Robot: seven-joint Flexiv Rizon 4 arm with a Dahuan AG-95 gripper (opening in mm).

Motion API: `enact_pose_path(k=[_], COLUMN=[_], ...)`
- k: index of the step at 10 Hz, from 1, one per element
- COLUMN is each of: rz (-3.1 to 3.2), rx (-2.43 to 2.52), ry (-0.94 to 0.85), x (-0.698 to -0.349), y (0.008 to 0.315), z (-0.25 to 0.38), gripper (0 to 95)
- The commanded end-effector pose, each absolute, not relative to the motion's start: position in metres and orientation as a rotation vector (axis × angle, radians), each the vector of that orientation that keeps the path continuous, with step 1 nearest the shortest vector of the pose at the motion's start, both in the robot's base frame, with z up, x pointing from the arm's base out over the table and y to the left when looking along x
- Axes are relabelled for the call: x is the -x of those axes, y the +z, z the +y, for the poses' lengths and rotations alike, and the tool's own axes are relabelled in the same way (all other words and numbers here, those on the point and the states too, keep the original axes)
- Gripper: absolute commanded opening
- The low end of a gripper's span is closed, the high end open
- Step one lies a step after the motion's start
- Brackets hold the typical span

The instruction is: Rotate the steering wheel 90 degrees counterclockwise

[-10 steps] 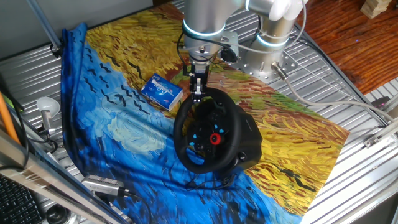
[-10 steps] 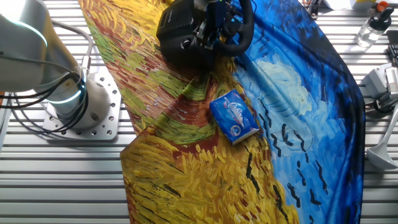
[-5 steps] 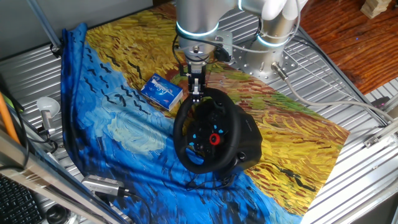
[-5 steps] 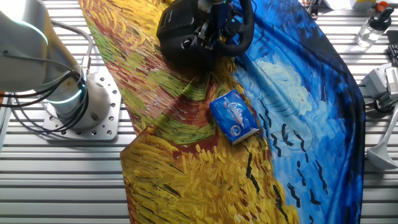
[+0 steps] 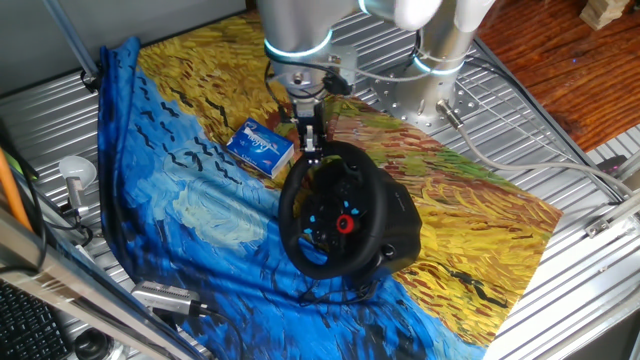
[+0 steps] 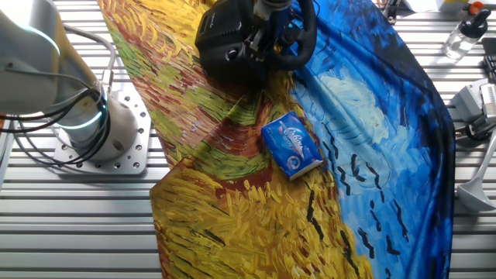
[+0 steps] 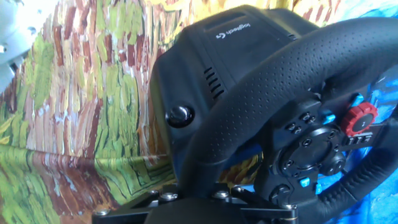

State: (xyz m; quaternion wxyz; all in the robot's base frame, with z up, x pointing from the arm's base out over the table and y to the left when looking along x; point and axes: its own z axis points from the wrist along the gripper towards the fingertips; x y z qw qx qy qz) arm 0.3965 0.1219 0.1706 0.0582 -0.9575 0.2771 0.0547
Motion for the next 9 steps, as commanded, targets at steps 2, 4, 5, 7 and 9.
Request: enact_pose_path(k=[2, 4, 5, 7, 9], rz=[0.838, 0.859, 0.863, 0.836, 0.814], rx=[2.865, 2.838, 2.818, 2.780, 2.757], ry=[0.222, 0.265, 0.281, 0.305, 0.311], x=[-0.3960, -0.3961, -0.3962, -0.3977, -0.3983], y=[0.1700, 0.1695, 0.1695, 0.1705, 0.1708], z=[0.1229, 0.1228, 0.1228, 0.1238, 0.1242], gripper=[0.0, 0.0, 0.0, 0.0, 0.0])
